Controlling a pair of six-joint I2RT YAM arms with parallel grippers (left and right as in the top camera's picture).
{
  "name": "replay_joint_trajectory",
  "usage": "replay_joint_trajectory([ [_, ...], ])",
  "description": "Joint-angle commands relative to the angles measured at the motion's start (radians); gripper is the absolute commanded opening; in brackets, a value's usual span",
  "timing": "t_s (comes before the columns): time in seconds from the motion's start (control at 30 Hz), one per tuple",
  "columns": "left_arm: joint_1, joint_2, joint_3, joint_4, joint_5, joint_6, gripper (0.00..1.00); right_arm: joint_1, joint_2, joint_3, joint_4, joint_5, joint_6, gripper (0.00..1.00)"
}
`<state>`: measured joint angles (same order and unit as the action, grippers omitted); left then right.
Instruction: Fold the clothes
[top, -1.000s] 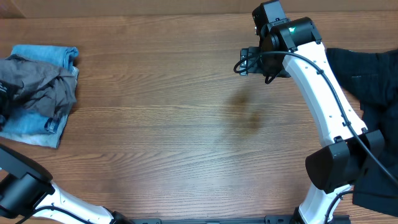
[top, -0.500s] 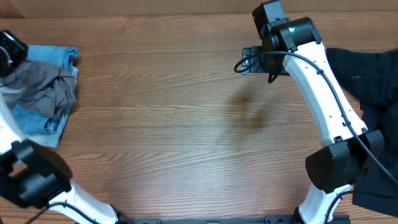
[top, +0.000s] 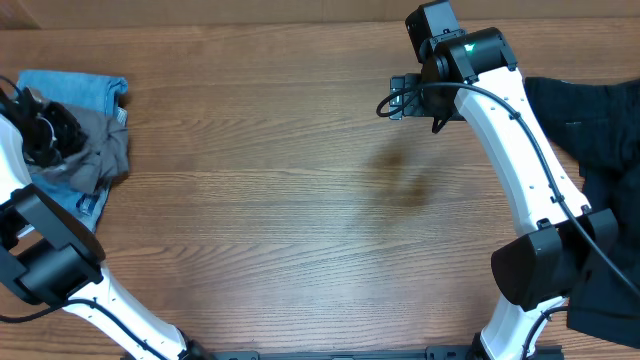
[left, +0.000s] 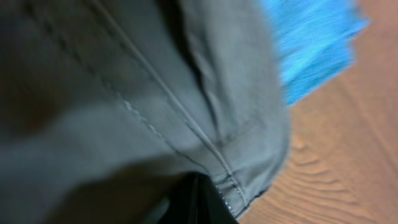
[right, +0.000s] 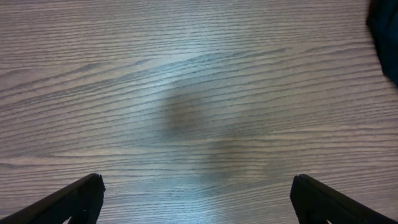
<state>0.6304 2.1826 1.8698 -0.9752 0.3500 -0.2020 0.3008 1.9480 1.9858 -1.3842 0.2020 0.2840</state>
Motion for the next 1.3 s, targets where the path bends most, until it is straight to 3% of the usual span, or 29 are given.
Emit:
replay_joint_trajectory([
  [0.0, 0.042, 0.021, -0.170, 0.068, -0.043, 0.028, 0.04, -0.005, -0.005, -0.005, 0.002, 0.014, -0.004, 1.00],
  [0.07, 0.064, 0.021, -0.263, 0.149, -0.016, 0.053, 0.04, -0.005, -0.005, -0.005, 0.002, 0.014, -0.004, 1.00],
  [0.13, 0.084, 0.020, -0.288, 0.192, 0.115, 0.068, 0.04, -0.005, -0.005, -0.005, 0.002, 0.014, -0.004, 1.00],
  [0.33, 0.172, -0.089, -0.101, 0.118, 0.559, 0.067, 0.05, -0.005, -0.005, -0.005, 0.002, 0.014, -0.004, 1.00],
  [0.47, 0.264, -0.188, -0.059, 0.174, 0.674, -0.025, 0.05, -0.005, -0.005, -0.005, 0.002, 0.014, -0.004, 1.00],
  [0.7, 0.340, -0.179, -0.075, 0.315, 0.600, -0.038, 0.04, -0.005, -0.005, -0.005, 0.002, 0.014, -0.004, 1.00],
  [0.83, 0.340, -0.053, -0.076, 0.433, 0.636, -0.076, 0.04, -0.005, -0.005, -0.005, 0.002, 0.014, -0.004, 1.00],
  [0.93, 0.356, 0.064, -0.076, 0.405, 0.650, -0.056, 0.04, -0.005, -0.005, -0.005, 0.002, 0.014, -0.004, 1.00],
  [1.07, 0.391, 0.170, -0.080, 0.291, 0.565, 0.071, 0.04, -0.005, -0.005, -0.005, 0.002, 0.014, -0.004, 1.00],
  [1.17, 0.385, 0.163, -0.077, 0.307, 0.699, 0.034, 0.04, -0.005, -0.005, -0.005, 0.002, 0.014, -0.004, 1.00],
  [1.27, 0.375, 0.060, -0.067, 0.307, 0.716, -0.049, 0.04, -0.005, -0.005, -0.005, 0.002, 0.014, -0.004, 1.00],
])
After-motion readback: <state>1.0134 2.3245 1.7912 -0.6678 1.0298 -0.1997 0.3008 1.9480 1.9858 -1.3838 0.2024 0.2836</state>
